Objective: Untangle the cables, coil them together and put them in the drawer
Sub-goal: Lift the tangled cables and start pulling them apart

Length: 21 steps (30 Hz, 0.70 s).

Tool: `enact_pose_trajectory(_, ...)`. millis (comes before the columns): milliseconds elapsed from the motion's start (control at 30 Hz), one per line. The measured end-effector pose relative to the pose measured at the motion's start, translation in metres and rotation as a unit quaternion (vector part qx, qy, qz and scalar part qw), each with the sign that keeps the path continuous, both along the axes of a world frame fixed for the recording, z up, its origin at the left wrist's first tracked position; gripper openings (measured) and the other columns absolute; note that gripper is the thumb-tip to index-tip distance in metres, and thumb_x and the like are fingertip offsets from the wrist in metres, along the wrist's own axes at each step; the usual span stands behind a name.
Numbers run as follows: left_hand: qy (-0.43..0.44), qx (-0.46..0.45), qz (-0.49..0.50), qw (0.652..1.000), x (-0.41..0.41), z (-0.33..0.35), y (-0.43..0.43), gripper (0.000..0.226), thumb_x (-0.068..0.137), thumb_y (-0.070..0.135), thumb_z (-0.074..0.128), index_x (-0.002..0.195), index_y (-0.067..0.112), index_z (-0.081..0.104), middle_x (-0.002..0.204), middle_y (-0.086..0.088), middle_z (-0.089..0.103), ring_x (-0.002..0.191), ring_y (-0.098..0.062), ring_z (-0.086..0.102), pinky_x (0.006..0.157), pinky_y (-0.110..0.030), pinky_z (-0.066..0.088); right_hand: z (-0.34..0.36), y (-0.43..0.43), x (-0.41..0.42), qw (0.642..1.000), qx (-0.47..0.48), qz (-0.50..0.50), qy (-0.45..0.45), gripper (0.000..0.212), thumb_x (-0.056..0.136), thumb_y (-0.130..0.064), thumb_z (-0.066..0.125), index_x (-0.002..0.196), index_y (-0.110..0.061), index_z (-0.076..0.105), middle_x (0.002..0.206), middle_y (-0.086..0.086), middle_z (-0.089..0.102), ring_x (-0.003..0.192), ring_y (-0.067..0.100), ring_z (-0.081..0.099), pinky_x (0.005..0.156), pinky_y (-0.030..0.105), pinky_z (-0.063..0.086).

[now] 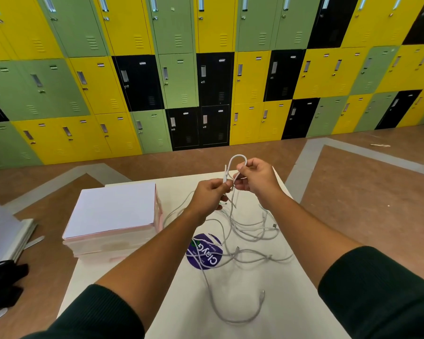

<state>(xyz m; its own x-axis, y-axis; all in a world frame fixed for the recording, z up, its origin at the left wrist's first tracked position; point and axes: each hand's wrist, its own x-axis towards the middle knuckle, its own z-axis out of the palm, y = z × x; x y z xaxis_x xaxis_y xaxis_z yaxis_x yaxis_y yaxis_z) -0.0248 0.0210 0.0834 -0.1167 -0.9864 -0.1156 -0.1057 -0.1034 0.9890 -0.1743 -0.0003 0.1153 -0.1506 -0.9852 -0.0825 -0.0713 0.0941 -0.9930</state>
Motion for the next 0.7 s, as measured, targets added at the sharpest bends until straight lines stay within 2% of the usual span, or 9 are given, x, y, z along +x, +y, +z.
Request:
enact_pose_trajectory(67,-0.044,-0.024,-0.012,0.999,0.0,-0.003,0.0,0.02,0.096,0.029,0.064,0.107,0.017,0.075,0.086,-0.003,0.07,0.073,-0.013,0.06,0.06,-0.028,0.048,-0.001,0.0,0.001,1.0,0.0,0.006,-0.001,0.01,0.096,-0.014,0.064,0.098,-0.005,0.064,0.079,0.01,0.066,0.067,0.028,0.072,0.07,0.04,0.063)
enact_pose_trajectory(133,-0.073,-0.048,-0.02,0.996,-0.001,-0.007,0.0,0.016,0.094,0.027,0.066,0.104,0.019,0.076,0.086,-0.011,0.071,0.072,-0.014,0.061,0.061,-0.027,0.048,-0.001,0.002,0.004,1.0,0.003,0.028,0.012,0.01,0.094,-0.015,0.066,0.093,-0.006,0.066,0.072,0.009,0.063,0.066,0.027,0.069,0.071,0.041,0.063)
enact_pose_trajectory(200,-0.078,-0.061,-0.004,0.995,-0.002,-0.011,0.001,0.014,0.094,0.025,0.067,0.101,0.018,0.076,0.087,-0.011,0.072,0.073,-0.015,0.064,0.06,-0.024,0.048,-0.001,0.005,0.007,0.997,0.0,0.06,0.038,0.009,0.093,-0.015,0.068,0.094,-0.006,0.068,0.072,0.008,0.066,0.071,0.024,0.066,0.07,0.039,0.062)
enact_pose_trajectory(300,-0.017,-0.031,0.043,0.998,0.002,-0.014,-0.001,0.02,0.094,0.027,0.067,0.101,0.01,0.075,0.083,-0.003,0.071,0.074,-0.014,0.068,0.06,-0.028,0.051,-0.004,0.009,0.01,0.991,-0.024,0.077,0.103,0.024,0.087,-0.021,0.074,0.108,-0.013,0.066,0.086,0.003,0.068,0.079,0.014,0.065,0.066,0.03,0.052)
enact_pose_trajectory(400,0.063,0.008,0.072,0.995,0.01,-0.017,-0.002,0.02,0.095,0.024,0.065,0.098,0.006,0.073,0.082,-0.007,0.07,0.076,-0.018,0.068,0.065,-0.031,0.054,-0.016,0.013,0.011,0.989,-0.007,0.087,0.121,0.04,0.08,-0.03,0.081,0.113,-0.019,0.06,0.09,0.005,0.067,0.082,0.016,0.065,0.069,0.033,0.053)
enact_pose_trajectory(600,0.079,0.026,0.083,0.993,0.022,-0.027,0.004,0.017,0.097,0.017,0.061,0.094,0.004,0.071,0.089,-0.013,0.075,0.082,-0.025,0.073,0.071,-0.034,0.06,-0.038,0.023,0.025,0.982,0.021,0.134,0.13,0.013,0.083,-0.011,0.076,0.092,-0.009,0.066,0.08,0.016,0.071,0.066,0.021,0.067,0.063,0.035,0.057)
enact_pose_trajectory(700,0.056,0.025,0.119,0.991,0.034,-0.036,0.007,0.017,0.098,0.02,0.061,0.094,0.008,0.072,0.087,-0.01,0.074,0.083,-0.024,0.072,0.071,-0.033,0.057,-0.047,0.023,0.028,0.973,0.005,0.117,0.198,0.009,0.085,-0.008,0.067,0.09,-0.014,0.071,0.071,0.005,0.066,0.062,0.015,0.061,0.061,0.03,0.052)
